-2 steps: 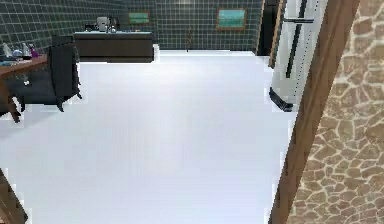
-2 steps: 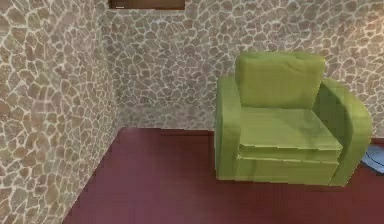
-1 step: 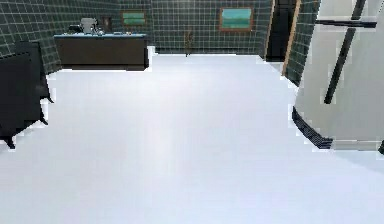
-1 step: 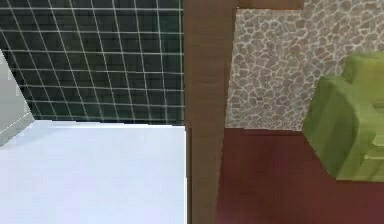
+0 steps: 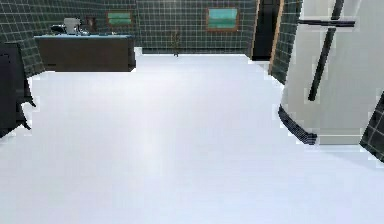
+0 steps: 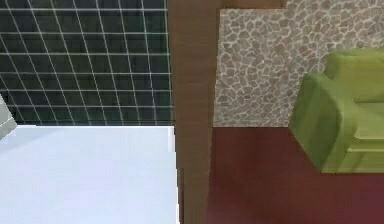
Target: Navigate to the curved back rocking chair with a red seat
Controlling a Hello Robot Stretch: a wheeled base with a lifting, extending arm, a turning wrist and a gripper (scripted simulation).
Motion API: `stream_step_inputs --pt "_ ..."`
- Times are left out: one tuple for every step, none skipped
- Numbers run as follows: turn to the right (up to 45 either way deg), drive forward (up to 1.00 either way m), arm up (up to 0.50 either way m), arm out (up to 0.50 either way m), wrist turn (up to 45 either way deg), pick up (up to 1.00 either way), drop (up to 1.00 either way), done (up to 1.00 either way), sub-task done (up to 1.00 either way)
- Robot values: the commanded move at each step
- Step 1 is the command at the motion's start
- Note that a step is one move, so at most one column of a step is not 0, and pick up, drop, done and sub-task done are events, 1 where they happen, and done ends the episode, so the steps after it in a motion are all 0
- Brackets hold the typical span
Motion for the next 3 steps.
stream_step_inputs --pt "0.0 0.2 0.0 0.0 0.0 0.0 0.0 0.0 0.0" --pt "15.0 0.0 0.0 0.0 0.0 0.0 0.0 0.0 0.0" --pt "0.0 1.0 0.0 0.0 0.0 0.0 0.0 0.0 0.0"
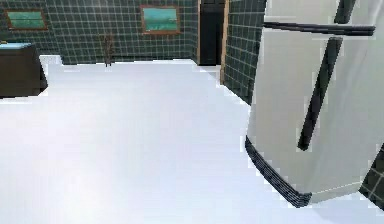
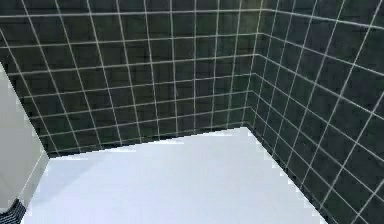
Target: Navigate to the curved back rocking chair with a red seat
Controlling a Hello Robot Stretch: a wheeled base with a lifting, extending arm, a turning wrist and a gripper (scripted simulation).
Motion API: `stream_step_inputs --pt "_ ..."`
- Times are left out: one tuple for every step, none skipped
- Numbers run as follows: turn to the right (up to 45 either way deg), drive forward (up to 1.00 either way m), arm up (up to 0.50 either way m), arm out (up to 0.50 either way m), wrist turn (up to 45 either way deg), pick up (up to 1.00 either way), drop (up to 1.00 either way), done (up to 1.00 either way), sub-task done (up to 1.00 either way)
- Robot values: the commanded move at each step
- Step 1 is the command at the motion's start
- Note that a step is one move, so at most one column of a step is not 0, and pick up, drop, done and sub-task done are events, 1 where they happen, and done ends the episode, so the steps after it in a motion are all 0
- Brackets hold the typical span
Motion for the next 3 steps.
stream_step_inputs --pt "0.0 1.0 0.0 0.0 0.0 0.0 0.0 0.0 0.0" --pt "0.0 1.0 0.0 0.0 0.0 0.0 0.0 0.0 0.0" --pt "0.0 1.0 0.0 0.0 0.0 0.0 0.0 0.0 0.0"
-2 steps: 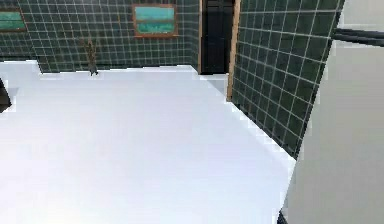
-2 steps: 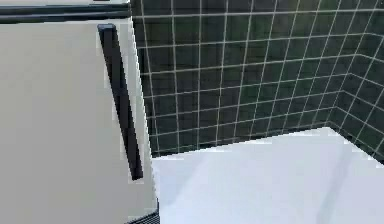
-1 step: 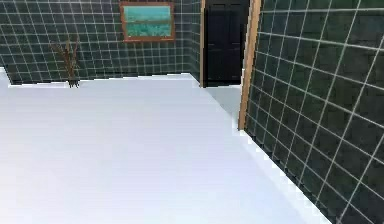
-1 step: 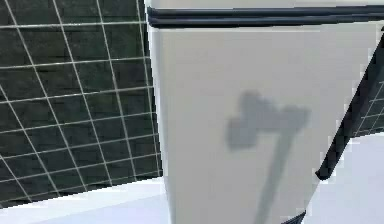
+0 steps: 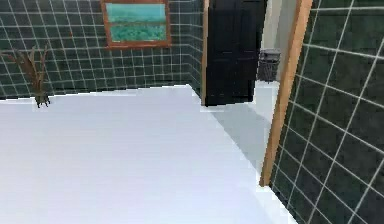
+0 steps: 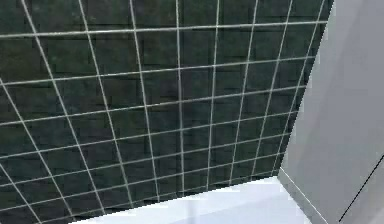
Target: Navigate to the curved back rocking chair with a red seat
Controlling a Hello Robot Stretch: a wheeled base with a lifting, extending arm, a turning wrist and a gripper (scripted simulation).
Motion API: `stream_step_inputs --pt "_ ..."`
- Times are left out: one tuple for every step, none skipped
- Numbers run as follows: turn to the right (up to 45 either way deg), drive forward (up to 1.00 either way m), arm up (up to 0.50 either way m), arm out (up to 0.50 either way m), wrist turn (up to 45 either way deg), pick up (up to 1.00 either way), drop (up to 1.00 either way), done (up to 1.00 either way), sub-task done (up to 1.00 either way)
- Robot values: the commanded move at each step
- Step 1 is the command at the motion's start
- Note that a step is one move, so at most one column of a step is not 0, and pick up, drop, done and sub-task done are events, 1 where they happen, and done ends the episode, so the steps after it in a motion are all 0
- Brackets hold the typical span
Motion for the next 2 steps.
stream_step_inputs --pt "0.0 1.0 0.0 0.0 0.0 0.0 0.0 0.0 0.0" --pt "6.0 0.0 0.0 0.0 0.0 0.0 0.0 0.0 0.0"
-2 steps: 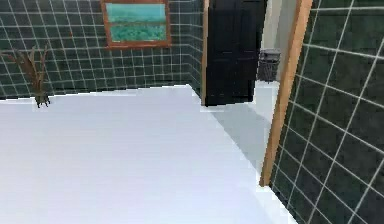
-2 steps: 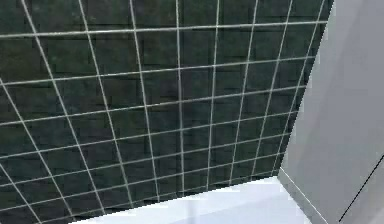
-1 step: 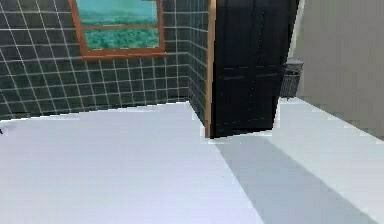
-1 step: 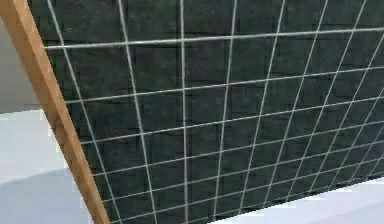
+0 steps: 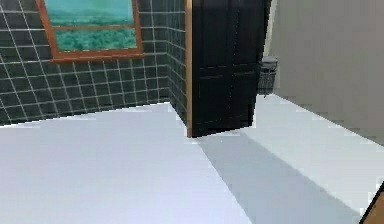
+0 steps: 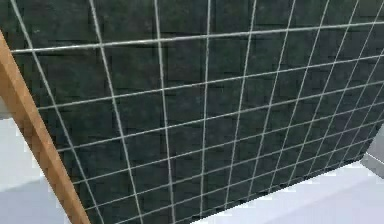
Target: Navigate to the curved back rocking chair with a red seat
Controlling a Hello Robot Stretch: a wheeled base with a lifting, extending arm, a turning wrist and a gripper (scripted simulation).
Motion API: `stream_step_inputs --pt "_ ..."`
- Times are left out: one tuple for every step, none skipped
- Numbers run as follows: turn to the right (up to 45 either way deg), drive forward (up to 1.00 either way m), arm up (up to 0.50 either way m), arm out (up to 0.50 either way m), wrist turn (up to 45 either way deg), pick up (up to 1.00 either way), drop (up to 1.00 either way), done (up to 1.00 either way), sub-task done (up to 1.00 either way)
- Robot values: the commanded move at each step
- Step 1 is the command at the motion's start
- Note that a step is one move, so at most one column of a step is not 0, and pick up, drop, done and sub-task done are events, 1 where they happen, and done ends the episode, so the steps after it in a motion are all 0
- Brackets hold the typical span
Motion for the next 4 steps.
stream_step_inputs --pt "0.0 0.55 0.0 0.0 0.0 0.0 0.0 0.0 0.0" --pt "24.0 0.0 0.0 0.0 0.0 0.0 0.0 0.0 0.0" --pt "0.0 0.35 0.0 0.0 0.0 0.0 0.0 0.0 0.0" --pt "45.0 0.0 0.0 0.0 0.0 0.0 0.0 0.0 0.0"
